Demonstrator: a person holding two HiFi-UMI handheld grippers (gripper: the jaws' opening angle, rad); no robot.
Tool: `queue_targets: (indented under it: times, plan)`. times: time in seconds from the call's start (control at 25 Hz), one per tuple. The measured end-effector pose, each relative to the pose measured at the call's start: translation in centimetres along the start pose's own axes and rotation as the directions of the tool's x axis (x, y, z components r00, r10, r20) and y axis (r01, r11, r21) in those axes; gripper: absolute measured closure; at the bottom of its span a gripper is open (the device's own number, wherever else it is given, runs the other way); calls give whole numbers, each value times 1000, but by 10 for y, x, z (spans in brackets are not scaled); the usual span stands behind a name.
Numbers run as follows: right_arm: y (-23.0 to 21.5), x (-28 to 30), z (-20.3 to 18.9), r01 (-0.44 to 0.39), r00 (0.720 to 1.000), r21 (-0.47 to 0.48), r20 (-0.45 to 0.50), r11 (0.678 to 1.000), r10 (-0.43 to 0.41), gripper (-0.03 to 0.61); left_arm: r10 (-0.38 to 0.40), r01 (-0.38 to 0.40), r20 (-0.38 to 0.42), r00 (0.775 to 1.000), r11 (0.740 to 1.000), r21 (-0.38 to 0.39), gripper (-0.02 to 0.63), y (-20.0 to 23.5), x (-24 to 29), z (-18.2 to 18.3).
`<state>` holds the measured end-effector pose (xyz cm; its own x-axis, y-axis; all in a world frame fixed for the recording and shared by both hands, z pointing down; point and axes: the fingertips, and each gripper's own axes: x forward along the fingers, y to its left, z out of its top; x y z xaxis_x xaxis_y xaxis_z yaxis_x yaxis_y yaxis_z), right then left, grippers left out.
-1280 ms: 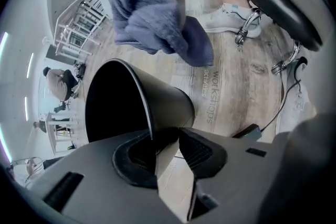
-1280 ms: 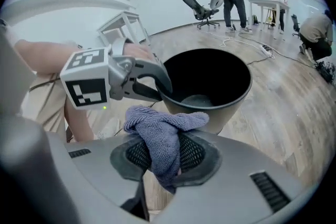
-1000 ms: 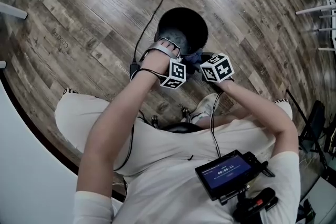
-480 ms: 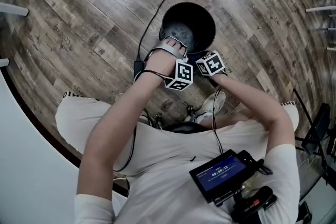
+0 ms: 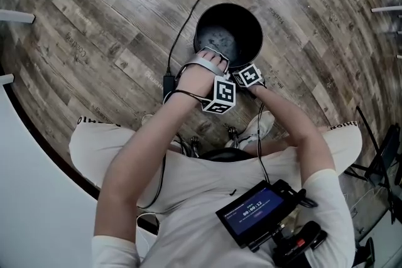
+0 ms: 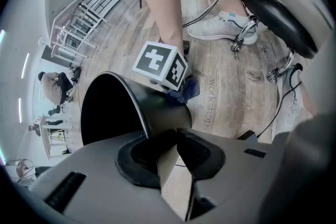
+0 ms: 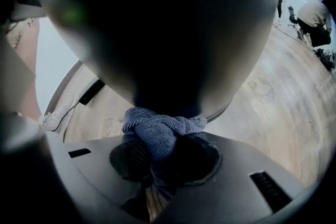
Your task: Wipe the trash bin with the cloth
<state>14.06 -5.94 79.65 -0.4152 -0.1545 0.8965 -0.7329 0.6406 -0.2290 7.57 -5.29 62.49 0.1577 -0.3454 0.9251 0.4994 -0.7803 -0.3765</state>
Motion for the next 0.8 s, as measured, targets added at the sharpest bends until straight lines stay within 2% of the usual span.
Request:
queue_targets:
  times: [0.16, 0.28, 0.4, 0.48, 0.56, 0.64, 0.8]
  plan:
    - [-5, 7, -6, 19, 999, 65, -29, 998, -17, 483, 1, -1, 2, 1000, 1000, -11, 511, 2, 0, 0]
    - [-4, -5, -14, 33, 997, 82, -71, 996, -27, 483, -25, 26, 46, 999, 999, -35, 509, -3, 0, 8]
    - [10, -33, -12, -16, 996, 98, -91, 995, 25, 483, -63, 68, 89, 994, 996, -55, 490, -5, -1, 11]
    - [26, -63, -5, -56, 994, 84, -92, 995, 63, 483, -57, 59, 63, 996, 998, -24, 437, -5, 1, 2]
    - [45, -92, 2, -94, 992, 51, -76, 994, 97, 483, -37, 36, 1, 999, 999, 21, 418, -4, 4, -14]
    - [63, -120, 10, -124, 991, 22, -40, 992, 125, 483, -17, 18, -52, 999, 999, 37, 413, -1, 8, -31]
    - [85, -169, 39, -137, 989, 1, 53, 991, 137, 483, 8, -3, -87, 996, 999, 54, 425, 0, 12, -47]
